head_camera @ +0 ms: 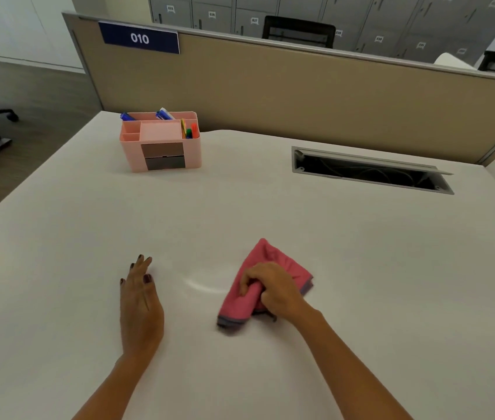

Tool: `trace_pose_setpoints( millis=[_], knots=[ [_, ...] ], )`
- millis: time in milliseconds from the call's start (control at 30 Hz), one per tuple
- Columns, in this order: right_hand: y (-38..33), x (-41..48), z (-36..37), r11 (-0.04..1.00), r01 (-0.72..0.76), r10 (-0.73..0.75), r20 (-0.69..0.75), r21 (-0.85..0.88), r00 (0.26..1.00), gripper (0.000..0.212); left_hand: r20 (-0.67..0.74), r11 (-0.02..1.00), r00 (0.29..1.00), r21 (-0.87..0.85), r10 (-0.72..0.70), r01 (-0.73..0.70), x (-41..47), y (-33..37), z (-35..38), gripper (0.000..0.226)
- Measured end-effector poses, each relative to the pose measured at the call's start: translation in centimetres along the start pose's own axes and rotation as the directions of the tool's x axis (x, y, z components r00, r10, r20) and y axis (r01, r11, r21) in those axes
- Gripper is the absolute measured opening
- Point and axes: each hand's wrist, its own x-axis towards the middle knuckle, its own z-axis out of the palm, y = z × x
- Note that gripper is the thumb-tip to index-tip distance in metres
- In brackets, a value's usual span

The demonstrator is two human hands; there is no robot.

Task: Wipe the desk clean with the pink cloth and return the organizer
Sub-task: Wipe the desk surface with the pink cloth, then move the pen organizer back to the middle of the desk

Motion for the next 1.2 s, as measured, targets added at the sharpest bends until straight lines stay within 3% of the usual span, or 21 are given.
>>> trace_pose_setpoints(
  millis=[100, 167, 267, 433, 633, 800, 900, 1000, 1200],
  knots=[
    [1.1, -0.4, -1.6, 0.981, -0.195, 0.193, -0.224, 0.014, 0.955, 0.035, 0.003, 0.999, 1.000, 0.040, -0.007, 0.006, -0.1, 0.2, 0.2, 0.046],
    [1.3, -0.6, -2.1, 0.933, -0.350, 0.356, -0.379, 0.086, 0.854, 0.045, -0.011, 0.999, 1.000, 0.047, -0.005, 0.006, 0.0, 0.3, 0.2, 0.043],
    [0.8, -0.8, -2.0, 0.898, -0.410, 0.432, -0.488, 0.157, 0.758, 0.049, -0.083, 0.999, 0.995, -0.020, -0.049, 0.048, 0.5, 0.6, 0.2, 0.039],
    [-1.1, 0.3, -1.0, 0.918, -0.349, 0.395, -0.339, 0.190, 0.854, 0.055, -0.110, 0.996, 0.992, -0.065, -0.061, 0.054, 1.9, 1.3, 0.4, 0.038],
    [-2.2, 4.5, -1.0, 0.921, -0.294, 0.378, -0.406, 0.255, 0.832, 0.018, -0.066, 0.998, 0.996, 0.038, 0.056, -0.053, 6.7, 2.4, 1.7, 0.034],
    [-2.4, 10.9, -2.6, 0.933, -0.214, 0.324, -0.414, 0.290, 0.851, 0.020, -0.064, 0.993, 0.995, 0.094, 0.082, -0.075, 12.9, 3.6, 2.7, 0.034],
    [-2.0, 15.4, -2.9, 0.940, -0.210, 0.313, -0.430, 0.271, 0.847, 0.022, -0.124, 1.000, 0.992, 0.005, -0.027, 0.028, 17.6, 4.5, 2.9, 0.036],
    [-1.4, 19.8, -2.8, 0.941, -0.217, 0.314, -0.433, 0.260, 0.845, 0.027, -0.129, 0.994, 0.986, -0.035, -0.109, 0.105, 21.6, 4.8, 3.0, 0.042],
    [-0.3, 28.3, -1.4, 0.952, -0.245, 0.297, -0.369, 0.182, 0.881, 0.046, -0.104, 0.995, 0.990, 0.033, -0.094, 0.097, 28.1, 4.0, 3.3, 0.062]
  ],
)
